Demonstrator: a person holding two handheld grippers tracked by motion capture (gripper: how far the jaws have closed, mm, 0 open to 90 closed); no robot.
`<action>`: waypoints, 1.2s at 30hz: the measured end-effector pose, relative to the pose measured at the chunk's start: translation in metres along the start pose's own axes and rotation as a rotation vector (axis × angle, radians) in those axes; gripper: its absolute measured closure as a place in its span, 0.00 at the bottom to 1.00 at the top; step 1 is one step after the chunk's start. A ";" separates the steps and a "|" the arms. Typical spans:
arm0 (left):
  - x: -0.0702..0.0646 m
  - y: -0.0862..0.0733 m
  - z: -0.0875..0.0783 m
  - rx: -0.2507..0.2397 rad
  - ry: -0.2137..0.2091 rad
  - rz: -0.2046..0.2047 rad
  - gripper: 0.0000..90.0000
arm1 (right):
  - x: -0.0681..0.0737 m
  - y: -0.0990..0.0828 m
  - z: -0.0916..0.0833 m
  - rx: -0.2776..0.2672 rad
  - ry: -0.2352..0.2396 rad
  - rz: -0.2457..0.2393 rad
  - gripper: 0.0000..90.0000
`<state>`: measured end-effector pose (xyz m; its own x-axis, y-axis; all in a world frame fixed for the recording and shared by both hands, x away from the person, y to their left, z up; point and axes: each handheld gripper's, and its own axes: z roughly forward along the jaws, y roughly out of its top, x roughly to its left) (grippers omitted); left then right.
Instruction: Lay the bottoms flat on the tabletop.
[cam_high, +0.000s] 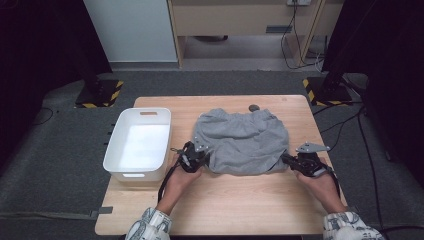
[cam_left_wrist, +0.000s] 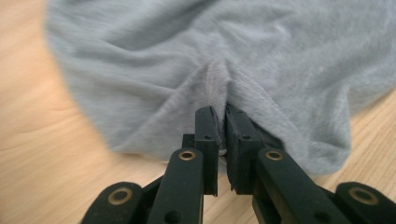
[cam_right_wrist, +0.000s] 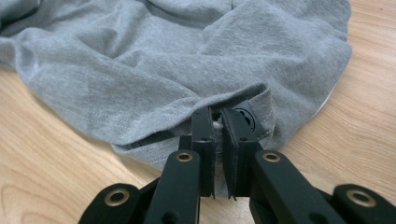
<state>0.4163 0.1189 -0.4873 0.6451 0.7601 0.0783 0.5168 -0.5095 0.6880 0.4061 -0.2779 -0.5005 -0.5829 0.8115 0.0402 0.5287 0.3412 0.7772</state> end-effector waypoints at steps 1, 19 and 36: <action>0.003 0.001 -0.004 -0.011 0.005 -0.010 0.93 | -0.001 0.000 -0.001 0.003 0.005 -0.008 0.94; 0.031 0.011 -0.043 -0.015 0.137 0.009 0.94 | -0.059 -0.017 -0.058 -0.071 -0.068 0.088 0.94; 0.043 0.003 -0.065 -0.007 0.161 -0.006 0.94 | -0.085 -0.024 -0.090 -0.131 -0.144 0.148 0.95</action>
<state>0.4083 0.1762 -0.4351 0.5431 0.8183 0.1884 0.5160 -0.5022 0.6939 0.3877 -0.3980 -0.4661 -0.4063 0.9105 0.0770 0.5118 0.1570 0.8447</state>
